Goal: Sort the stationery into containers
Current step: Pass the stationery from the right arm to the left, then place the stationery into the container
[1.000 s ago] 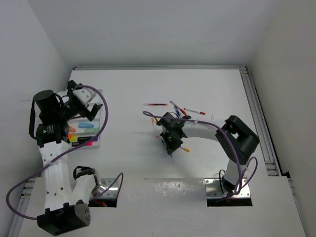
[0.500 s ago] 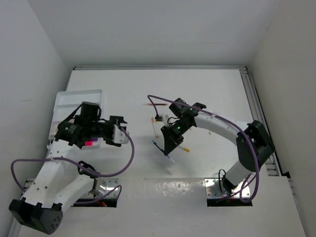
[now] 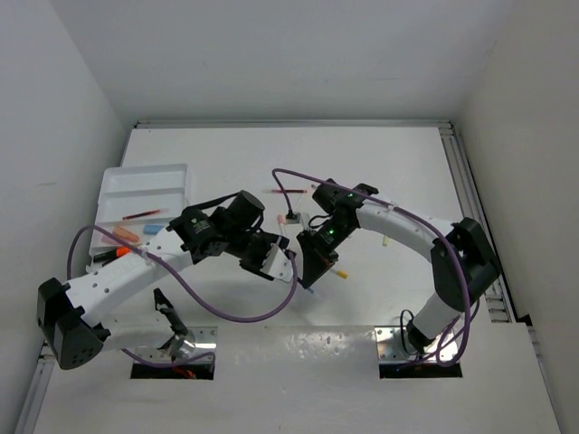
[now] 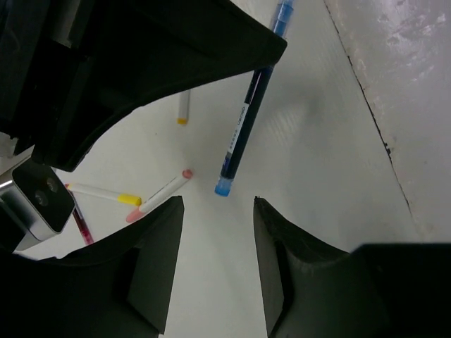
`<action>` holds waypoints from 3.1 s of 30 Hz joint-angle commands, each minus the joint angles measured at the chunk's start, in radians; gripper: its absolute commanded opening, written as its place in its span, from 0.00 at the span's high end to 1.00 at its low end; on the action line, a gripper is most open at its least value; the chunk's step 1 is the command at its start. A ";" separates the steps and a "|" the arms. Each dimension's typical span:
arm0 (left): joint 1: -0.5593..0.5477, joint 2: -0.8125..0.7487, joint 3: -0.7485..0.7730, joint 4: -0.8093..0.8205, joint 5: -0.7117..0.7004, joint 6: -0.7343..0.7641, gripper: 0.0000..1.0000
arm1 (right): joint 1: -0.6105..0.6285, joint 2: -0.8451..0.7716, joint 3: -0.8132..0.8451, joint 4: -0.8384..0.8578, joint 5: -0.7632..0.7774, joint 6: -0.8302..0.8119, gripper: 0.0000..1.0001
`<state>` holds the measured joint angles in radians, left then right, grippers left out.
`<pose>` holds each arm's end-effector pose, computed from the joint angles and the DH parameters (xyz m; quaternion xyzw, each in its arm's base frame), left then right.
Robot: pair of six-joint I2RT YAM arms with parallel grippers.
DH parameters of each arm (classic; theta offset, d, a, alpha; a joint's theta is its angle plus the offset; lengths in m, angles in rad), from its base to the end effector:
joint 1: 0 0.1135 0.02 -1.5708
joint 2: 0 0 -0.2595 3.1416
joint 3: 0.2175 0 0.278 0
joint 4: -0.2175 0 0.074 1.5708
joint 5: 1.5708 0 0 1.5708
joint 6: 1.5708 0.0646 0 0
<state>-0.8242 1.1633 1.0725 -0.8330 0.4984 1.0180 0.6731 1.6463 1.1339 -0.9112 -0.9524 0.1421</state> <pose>0.1619 -0.2204 0.2826 0.7791 0.4934 -0.2029 0.3292 0.2189 0.2418 0.1812 0.2651 -0.8464 -0.4456 0.1212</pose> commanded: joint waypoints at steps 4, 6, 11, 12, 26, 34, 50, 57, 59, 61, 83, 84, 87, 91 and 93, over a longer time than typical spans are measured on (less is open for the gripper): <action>-0.055 0.035 0.060 0.090 -0.034 -0.111 0.48 | -0.024 -0.017 0.030 0.009 -0.077 0.010 1.00; -0.078 0.044 0.076 0.095 -0.043 -0.114 0.48 | -0.027 -0.014 0.036 0.014 -0.091 0.019 1.00; -0.116 0.075 0.087 0.106 -0.058 -0.121 0.47 | -0.026 -0.002 0.066 0.011 -0.112 0.031 1.00; -0.121 0.079 0.086 0.107 -0.055 -0.121 0.47 | -0.027 0.001 0.069 0.012 -0.114 0.034 1.00; -0.148 0.078 0.066 0.077 -0.023 -0.093 0.76 | -0.035 0.050 0.136 -0.009 -0.160 0.044 1.00; 0.068 0.050 0.041 0.049 0.003 -0.083 1.00 | -0.138 0.038 0.159 -0.063 -0.157 0.025 0.52; 1.003 0.604 0.584 -0.361 -0.015 0.674 1.00 | -0.414 0.061 0.109 -0.127 -0.013 -0.125 0.47; 1.135 0.748 0.595 -0.250 -0.199 0.879 1.00 | -0.444 0.076 0.087 -0.091 0.059 -0.118 0.47; 1.152 0.772 0.593 -0.206 -0.215 0.899 1.00 | -0.455 0.084 0.087 -0.092 0.067 -0.119 0.47; 1.168 0.794 0.604 -0.170 -0.230 0.892 1.00 | -0.463 0.096 0.087 -0.092 0.069 -0.122 0.47; 1.180 0.678 0.491 -0.006 -0.041 0.521 0.47 | -0.279 0.277 0.233 0.393 0.823 0.010 0.66; 1.185 0.633 0.488 -0.006 0.000 0.452 0.47 | -0.262 0.296 0.251 0.396 0.863 0.005 0.67; 1.183 0.523 0.439 -0.006 0.141 0.348 0.47 | -0.238 0.369 0.317 0.391 0.931 -0.010 0.68; 1.163 0.366 0.327 0.061 0.270 0.220 0.46 | -0.225 0.426 0.352 0.390 1.017 -0.012 0.72; 1.143 0.267 0.244 0.110 0.322 0.139 0.45 | -0.222 0.435 0.348 0.399 1.046 -0.015 0.72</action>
<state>0.3420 1.5425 1.3975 -0.7822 0.6373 1.3247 0.4477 2.0731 1.4517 -0.5350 -0.0093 0.1390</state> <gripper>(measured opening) 0.546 0.283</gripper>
